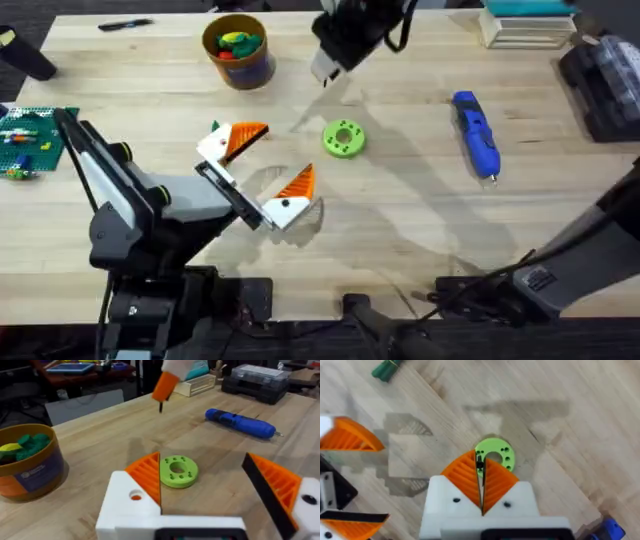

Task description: Pick up the gripper from the table and insert it into the empty holder that is missing its gripper. Then pick up a screw, insert it into the mounting hole, and use the screwdriver to tighten it. Finally, clean up the table by picking up the vegetable and placing it into the bucket.

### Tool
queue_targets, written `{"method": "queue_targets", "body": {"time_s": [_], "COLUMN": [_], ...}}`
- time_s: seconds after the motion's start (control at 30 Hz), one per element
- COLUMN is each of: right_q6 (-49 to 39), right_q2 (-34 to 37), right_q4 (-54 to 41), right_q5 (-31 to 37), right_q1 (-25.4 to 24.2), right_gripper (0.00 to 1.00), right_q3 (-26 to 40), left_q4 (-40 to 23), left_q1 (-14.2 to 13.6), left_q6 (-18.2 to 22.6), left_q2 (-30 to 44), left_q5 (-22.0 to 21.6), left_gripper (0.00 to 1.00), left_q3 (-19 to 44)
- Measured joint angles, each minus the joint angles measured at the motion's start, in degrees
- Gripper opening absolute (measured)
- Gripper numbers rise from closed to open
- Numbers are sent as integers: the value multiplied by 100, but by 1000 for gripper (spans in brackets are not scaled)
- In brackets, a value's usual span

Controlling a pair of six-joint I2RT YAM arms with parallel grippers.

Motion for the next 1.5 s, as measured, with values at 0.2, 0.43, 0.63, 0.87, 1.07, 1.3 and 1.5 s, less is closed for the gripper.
{"method": "queue_targets", "body": {"time_s": [0.2,0.43,0.63,0.87,1.07,1.3,1.5], "right_q6": [2,2,0,2,4,7,7], "right_q2": [0,0,0,0,0,0,0], "right_q4": [-550,-831,-856,-860,-860,-910,-915], "right_q5": [4,2,0,0,0,0,0], "right_q1": [81,693,1399,1983,2158,2216,2216], "right_gripper": [4,4,4,4,4,4,4], "right_q3": [757,1277,1346,1346,1346,1346,1346], "left_q4": [-20,-62,-107,-170,-184,-186,-188], "left_q1": [0,0,0,0,-1,-1,0], "left_q6": [0,0,-2,0,0,0,0], "left_q2": [0,0,-2,0,0,0,-2], "left_q5": [200,545,953,1438,1562,1566,1581], "left_gripper": [985,985,985,985,985,986,986], "left_q3": [0,0,0,0,0,0,0]}}
